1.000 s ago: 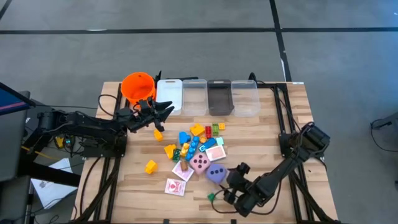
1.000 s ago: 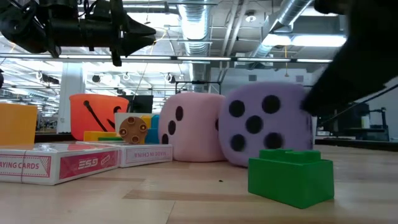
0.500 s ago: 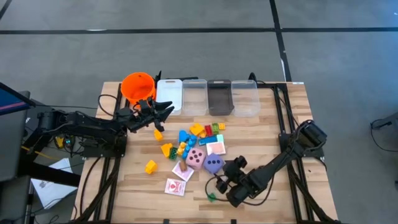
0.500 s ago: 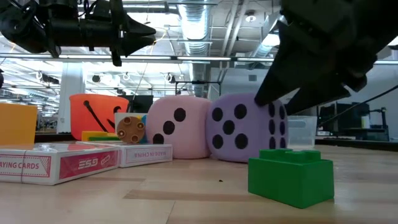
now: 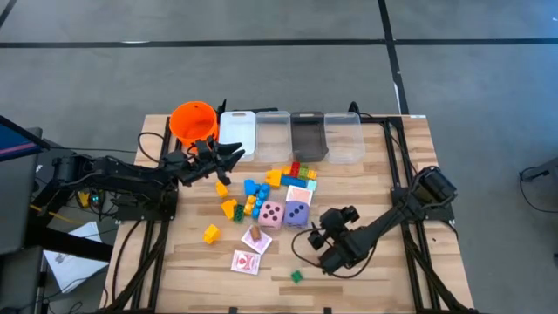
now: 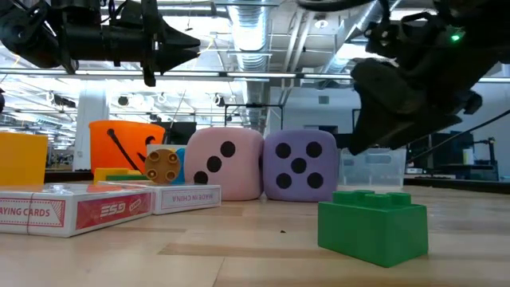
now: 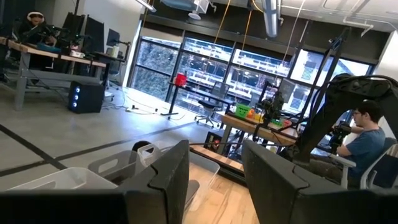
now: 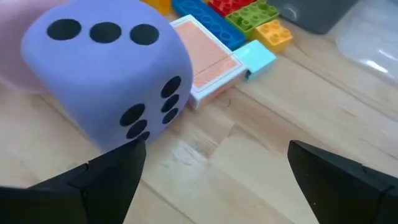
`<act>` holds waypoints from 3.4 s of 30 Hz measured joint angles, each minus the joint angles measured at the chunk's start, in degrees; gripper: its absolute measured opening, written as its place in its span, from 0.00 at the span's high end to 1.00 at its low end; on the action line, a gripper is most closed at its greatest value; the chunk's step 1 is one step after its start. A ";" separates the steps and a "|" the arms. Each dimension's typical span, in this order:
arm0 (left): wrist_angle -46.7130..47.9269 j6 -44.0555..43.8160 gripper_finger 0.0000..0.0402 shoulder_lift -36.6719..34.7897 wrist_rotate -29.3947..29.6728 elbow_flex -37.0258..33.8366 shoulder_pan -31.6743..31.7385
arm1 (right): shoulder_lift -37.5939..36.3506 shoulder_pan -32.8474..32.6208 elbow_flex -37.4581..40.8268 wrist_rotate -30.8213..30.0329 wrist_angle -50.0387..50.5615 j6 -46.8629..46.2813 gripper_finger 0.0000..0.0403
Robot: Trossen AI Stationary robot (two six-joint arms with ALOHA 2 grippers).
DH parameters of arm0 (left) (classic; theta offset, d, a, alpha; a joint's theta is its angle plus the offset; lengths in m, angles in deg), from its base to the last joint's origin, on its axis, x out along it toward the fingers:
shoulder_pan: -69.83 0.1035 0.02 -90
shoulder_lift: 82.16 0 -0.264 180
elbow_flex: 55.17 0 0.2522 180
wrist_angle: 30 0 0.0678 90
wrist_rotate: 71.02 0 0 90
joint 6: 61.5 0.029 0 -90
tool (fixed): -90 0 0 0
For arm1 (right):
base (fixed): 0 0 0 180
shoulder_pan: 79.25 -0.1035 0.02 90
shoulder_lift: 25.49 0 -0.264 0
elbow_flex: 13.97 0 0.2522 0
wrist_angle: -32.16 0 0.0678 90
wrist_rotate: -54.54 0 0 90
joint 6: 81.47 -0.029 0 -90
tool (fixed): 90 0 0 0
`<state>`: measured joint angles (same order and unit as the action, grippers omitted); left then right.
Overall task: Pick & Place Toys
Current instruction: Put the purple dice into the black bin
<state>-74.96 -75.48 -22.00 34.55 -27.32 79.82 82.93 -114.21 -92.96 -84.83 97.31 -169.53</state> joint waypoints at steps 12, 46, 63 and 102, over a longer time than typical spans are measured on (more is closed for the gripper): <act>0.05 -0.05 0.65 0.00 -3.17 0.00 0.00 | -0.46 -7.26 -0.02 -4.62 -3.37 19.03 0.04; 7.43 -10.80 0.65 0.02 -3.59 -0.02 -0.73 | -47.82 -11.11 55.02 -9.69 -88.74 66.71 0.04; 7.26 -2.82 0.65 0.02 0.68 -0.02 -1.68 | -17.40 -1.48 54.78 -6.65 -118.76 78.14 0.04; 3.38 -4.70 0.65 0.00 2.42 -0.02 -1.77 | -14.36 0.92 52.22 7.56 -121.15 81.19 0.01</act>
<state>-71.58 -80.18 -22.00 36.97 -27.34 78.05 68.57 -113.29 -40.74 -77.27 -23.84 -88.34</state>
